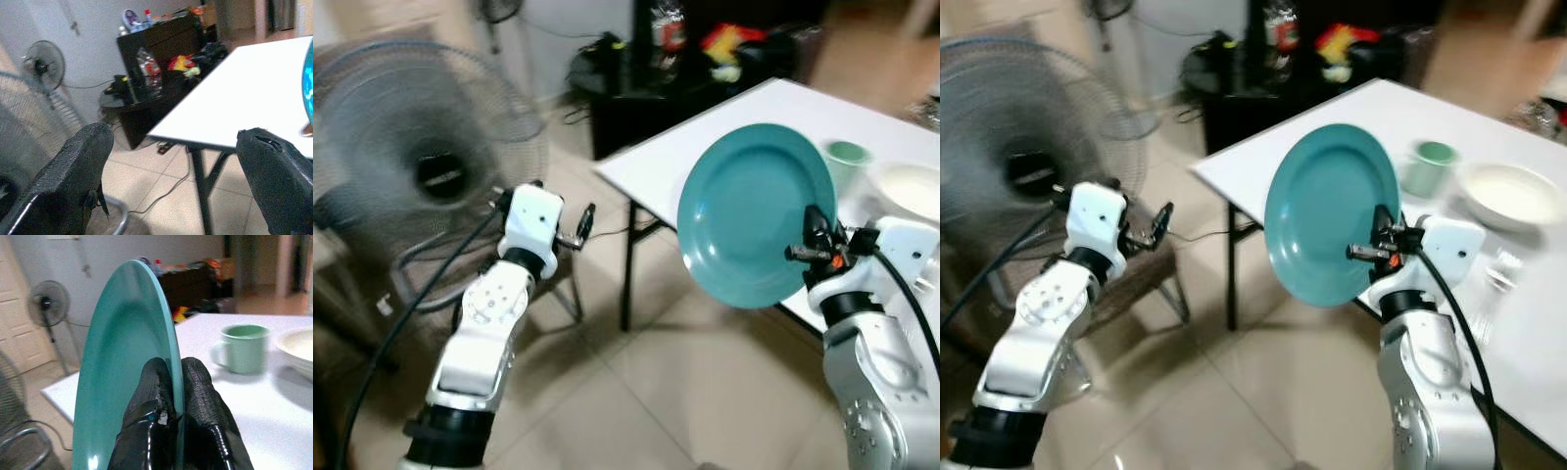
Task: Setting the table
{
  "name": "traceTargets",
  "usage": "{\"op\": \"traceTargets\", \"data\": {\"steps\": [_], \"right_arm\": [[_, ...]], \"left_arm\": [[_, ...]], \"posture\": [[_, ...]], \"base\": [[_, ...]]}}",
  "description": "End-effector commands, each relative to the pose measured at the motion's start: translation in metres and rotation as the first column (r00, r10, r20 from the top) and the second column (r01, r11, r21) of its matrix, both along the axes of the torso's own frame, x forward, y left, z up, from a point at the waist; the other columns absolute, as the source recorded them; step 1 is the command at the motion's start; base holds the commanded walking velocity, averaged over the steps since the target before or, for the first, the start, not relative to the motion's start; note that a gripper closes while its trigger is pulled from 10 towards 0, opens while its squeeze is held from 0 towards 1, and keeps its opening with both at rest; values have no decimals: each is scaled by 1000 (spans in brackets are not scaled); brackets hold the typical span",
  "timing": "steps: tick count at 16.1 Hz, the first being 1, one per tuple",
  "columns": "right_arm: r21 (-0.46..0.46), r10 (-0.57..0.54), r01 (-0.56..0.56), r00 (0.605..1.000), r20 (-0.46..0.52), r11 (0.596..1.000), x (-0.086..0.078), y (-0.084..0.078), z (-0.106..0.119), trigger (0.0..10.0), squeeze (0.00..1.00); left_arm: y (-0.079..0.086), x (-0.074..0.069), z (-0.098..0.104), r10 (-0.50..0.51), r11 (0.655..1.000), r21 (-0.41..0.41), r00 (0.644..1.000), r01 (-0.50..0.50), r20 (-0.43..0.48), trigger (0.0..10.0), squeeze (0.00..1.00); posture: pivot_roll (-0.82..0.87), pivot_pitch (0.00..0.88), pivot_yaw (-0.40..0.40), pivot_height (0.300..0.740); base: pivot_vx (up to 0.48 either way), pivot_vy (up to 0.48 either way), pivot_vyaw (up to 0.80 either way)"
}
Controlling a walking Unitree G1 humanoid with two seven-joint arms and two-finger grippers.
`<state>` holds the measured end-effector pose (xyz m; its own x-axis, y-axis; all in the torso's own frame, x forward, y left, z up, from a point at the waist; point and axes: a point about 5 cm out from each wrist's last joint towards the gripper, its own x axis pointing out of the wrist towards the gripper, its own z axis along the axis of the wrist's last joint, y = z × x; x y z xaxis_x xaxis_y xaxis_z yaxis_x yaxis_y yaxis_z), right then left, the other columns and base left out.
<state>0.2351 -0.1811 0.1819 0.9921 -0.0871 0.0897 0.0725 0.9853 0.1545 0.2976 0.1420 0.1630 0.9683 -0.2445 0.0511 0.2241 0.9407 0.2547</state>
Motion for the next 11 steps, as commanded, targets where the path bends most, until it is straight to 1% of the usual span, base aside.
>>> {"op": "traceTargets", "data": {"steps": [1, 4, 9, 10, 11], "right_arm": [[7, -20, 20, 999, 27, 1000, -1, -4, 7, 10000, 0], [21, -49, 49, 999, 22, 999, -2, -5, 7, 10000, 0], [78, -70, 69, 998, 9, 995, -3, -3, 5, 10000, 0], [90, -71, 70, 997, 5, 993, -3, -2, 4, 10000, 0], [106, -73, 73, 997, -7, 992, -2, -2, 3, 10000, 0]], "left_arm": [[-3, 2, 3, -13, 1000, -6, 1000, 13, 13, 10000, 0], [-4, 2, 2, -15, 1000, -8, 1000, 15, 9, 10000, 0], [-3, 8, 3, -15, 1000, -2, 1000, 15, 5, 10000, 0], [-1, 9, 2, -2, 1000, 9, 1000, 2, -4, 10000, 0], [-1, 11, 3, -4, 998, 56, 1000, 4, 7, 10000, 0]], "posture": [[-70, 0, 34, 740], [-80, 0, 43, 740], [-83, 0, 58, 740], [-82, 0, 57, 740], [-80, 0, 57, 740]], "base": [[0, 0, -788], [0, 400, -781], [0, 413, -785], [0, 0, -788], [0, -480, -769]]}}
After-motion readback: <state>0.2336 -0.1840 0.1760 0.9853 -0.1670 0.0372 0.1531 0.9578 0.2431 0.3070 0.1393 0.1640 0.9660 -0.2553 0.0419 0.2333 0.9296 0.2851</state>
